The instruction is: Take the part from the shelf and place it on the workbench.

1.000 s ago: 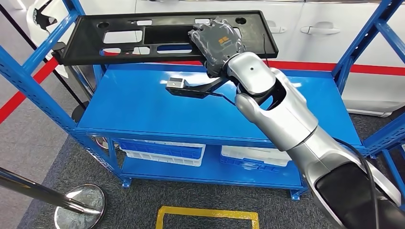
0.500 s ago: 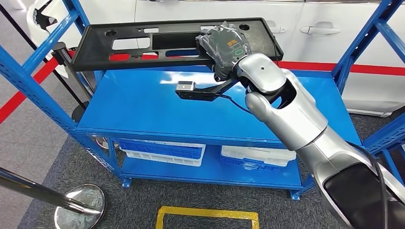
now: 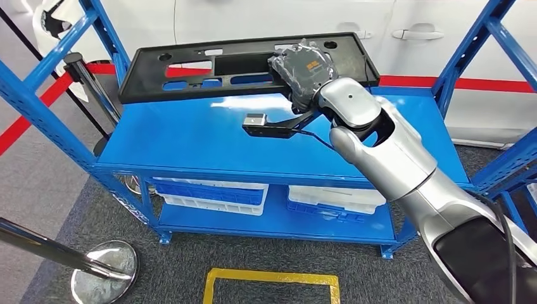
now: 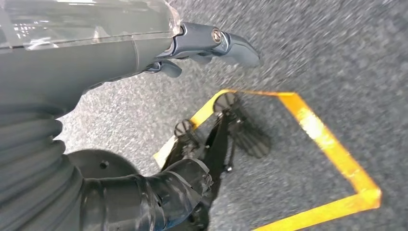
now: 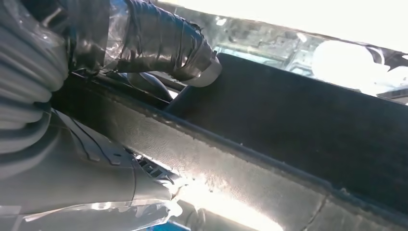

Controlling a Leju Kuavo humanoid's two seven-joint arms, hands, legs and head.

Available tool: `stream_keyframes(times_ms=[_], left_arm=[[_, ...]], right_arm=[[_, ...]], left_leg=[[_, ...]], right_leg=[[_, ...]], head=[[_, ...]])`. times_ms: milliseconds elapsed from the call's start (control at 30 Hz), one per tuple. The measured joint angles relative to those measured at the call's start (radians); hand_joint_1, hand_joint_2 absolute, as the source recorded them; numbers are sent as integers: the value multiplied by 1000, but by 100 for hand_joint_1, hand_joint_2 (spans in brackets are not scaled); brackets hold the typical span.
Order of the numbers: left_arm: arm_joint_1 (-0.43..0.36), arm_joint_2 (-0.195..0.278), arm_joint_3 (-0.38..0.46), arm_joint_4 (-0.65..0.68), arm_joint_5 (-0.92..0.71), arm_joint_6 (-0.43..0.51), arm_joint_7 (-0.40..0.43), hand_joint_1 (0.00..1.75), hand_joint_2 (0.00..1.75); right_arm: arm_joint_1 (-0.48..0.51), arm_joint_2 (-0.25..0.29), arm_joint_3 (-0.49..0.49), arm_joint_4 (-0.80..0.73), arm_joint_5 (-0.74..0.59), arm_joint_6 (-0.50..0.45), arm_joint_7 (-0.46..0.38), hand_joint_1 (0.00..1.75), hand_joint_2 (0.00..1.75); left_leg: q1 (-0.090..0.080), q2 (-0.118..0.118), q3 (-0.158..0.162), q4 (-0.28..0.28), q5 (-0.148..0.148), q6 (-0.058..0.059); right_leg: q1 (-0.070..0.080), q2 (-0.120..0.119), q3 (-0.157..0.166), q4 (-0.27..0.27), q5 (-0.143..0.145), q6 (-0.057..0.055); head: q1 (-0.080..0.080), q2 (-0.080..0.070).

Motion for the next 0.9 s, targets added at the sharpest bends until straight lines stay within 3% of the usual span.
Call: stream_keyframes(times_ms=[100, 167, 233, 267, 300, 333, 367, 433, 500, 600, 633, 667, 733, 767, 800, 833, 900], left_arm=[[2, -2, 0, 0, -1, 0, 2, 0, 175], [2, -3, 0, 0, -2, 0, 2, 0, 175], [1, -2, 0, 0, -3, 1, 2, 0, 175], [1, -2, 0, 0, -3, 1, 2, 0, 175], [1, -2, 0, 0, -3, 1, 2, 0, 175], [1, -2, 0, 0, -3, 1, 2, 0, 175], [0, -2, 0, 0, -3, 1, 2, 0, 175], [-2, 0, 0, 0, -3, 1, 2, 0, 175], [-4, 2, 0, 0, -4, 0, 2, 0, 175], [-4, 1, 0, 0, -4, -1, 1, 0, 175], [-4, 0, 0, 0, -4, -1, 1, 0, 175], [-4, 0, 0, 0, -4, -1, 1, 0, 175], [-4, -1, 0, 0, -4, -2, 1, 0, 175], [-4, -1, 0, 0, -4, -2, 1, 0, 175], [-3, -1, 0, 0, -4, -2, 1, 0, 175], [-3, -1, 0, 0, -4, -2, 1, 0, 175], [-4, -2, 0, 0, -4, -3, 2, 0, 175]], right_arm=[[0, -1, 11, 5, 0, -2, 0, 175, 175], [-1, 0, 18, 9, 0, -2, 0, 175, 175], [-1, 0, 25, 14, 0, -3, 0, 175, 175], [-1, 0, 29, 17, 0, -3, 0, 175, 175], [-1, 0, 33, 19, 0, -3, 0, 175, 175], [-1, 0, 36, 21, 0, -3, 0, 175, 175], [-2, 0, 38, 22, 0, -3, 0, 175, 175], [-5, 0, 40, 23, -1, -4, 1, 175, 175], [-9, 0, 41, 24, -1, -5, 1, 175, 175], [-13, -1, 44, 27, -1, -8, 1, 175, 175], [-14, -2, 44, 29, -1, -8, 1, 175, 175], [-15, -3, 44, 30, -1, -8, 1, 175, 175], [-16, -4, 45, 33, -1, -9, 1, 175, 175], [-16, -4, 46, 35, -1, -9, 1, 175, 175], [-15, -4, 47, 37, -1, -9, 1, 175, 175], [-15, -4, 47, 39, -1, -9, 1, 175, 175], [-16, -4, 48, 40, -1, -9, 0, 175, 175]], left_leg=[[5, -2, -13, 9, -3, -19], [8, 0, -41, 79, -69, -21], [4, 0, -77, 203, -155, -19], [2, 0, -85, 251, -178, -17], [0, 0, -79, 273, -183, -14], [-3, 0, -56, 261, -171, -8], [-8, 0, -14, 214, -150, 1], [-20, 0, 82, 83, -133, 22], [-31, 1, 124, 10, -133, 31], [-32, 4, 115, -21, -96, 41], [-30, 8, 110, -33, -78, 47], [-26, 11, 101, -43, -59, 52], [-28, 15, 73, -46, -33, 58], [-28, 15, 57, -45, -21, 57], [-27, 15, 41, -43, -10, 56], [-27, 15, 23, -39, 1, 54], [-25, 15, -11, -26, 21, 48]], right_leg=[[2, 0, -17, -2, 16, -33], [3, -3, -31, -8, 34, -54], [10, -4, -51, -8, 50, -64], [15, -4, -62, -8, 59, -66], [20, -4, -73, -8, 68, -67], [24, -4, -85, -8, 77, -67], [29, -4, -95, -8, 87, -68], [34, -5, -111, -9, 104, -65], [32, -8, -114, -14, 122, -55], [28, -9, -119, -28, 139, -35], [29, -8, -126, -16, 116, -31], [31, -8, -138, 14, 76, -27], [28, -8, -161, 124, -26, -22], [26, -8, -166, 180, -56, -18], [24, -8, -162, 218, -63, -15], [22, -9, -143, 226, -50, -12], [17, -10, -56, 145, -17, -10]], head=[[0, 0], [0, 0], [0, 0], [0, 0], [0, 0], [0, 0], [0, 0], [0, 0], [0, 0], [0, 0], [1, 0], [1, 0], [1, 0], [1, 0], [1, 0], [1, 0], [1, 0]])
